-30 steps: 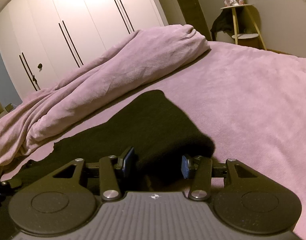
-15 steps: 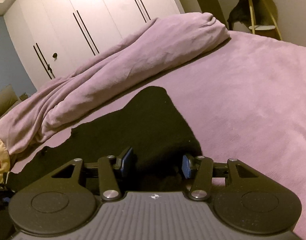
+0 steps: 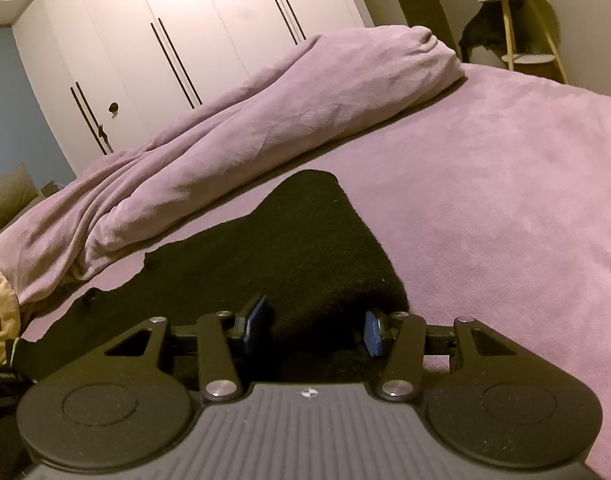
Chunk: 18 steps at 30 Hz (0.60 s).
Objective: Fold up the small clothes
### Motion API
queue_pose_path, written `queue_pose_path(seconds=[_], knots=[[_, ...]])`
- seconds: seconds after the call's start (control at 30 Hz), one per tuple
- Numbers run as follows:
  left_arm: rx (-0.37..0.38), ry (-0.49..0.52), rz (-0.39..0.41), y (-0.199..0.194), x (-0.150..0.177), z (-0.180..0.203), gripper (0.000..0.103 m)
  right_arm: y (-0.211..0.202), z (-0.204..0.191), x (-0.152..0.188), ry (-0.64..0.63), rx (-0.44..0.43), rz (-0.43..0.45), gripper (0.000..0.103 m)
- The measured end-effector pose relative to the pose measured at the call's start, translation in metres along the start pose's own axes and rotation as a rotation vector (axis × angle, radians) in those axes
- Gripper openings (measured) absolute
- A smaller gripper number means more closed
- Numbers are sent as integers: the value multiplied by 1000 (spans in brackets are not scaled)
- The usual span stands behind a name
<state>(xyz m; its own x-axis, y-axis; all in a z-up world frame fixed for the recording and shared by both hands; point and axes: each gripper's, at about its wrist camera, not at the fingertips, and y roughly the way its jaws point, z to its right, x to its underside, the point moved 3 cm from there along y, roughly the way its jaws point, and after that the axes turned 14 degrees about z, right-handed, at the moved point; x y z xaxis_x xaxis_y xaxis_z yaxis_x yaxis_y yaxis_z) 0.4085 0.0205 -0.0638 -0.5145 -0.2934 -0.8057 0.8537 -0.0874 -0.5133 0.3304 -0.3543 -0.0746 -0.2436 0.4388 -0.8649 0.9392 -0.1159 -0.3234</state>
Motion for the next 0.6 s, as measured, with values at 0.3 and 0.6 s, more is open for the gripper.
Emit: queue_pose_path(seconds=[0.3, 0.6], knots=[[-18, 18, 70, -4, -18, -1, 2, -1, -3, -1, -18, -13, 13, 49], [-88, 19, 3, 0, -24, -34, 22, 1, -12, 7, -73, -4, 9, 52]])
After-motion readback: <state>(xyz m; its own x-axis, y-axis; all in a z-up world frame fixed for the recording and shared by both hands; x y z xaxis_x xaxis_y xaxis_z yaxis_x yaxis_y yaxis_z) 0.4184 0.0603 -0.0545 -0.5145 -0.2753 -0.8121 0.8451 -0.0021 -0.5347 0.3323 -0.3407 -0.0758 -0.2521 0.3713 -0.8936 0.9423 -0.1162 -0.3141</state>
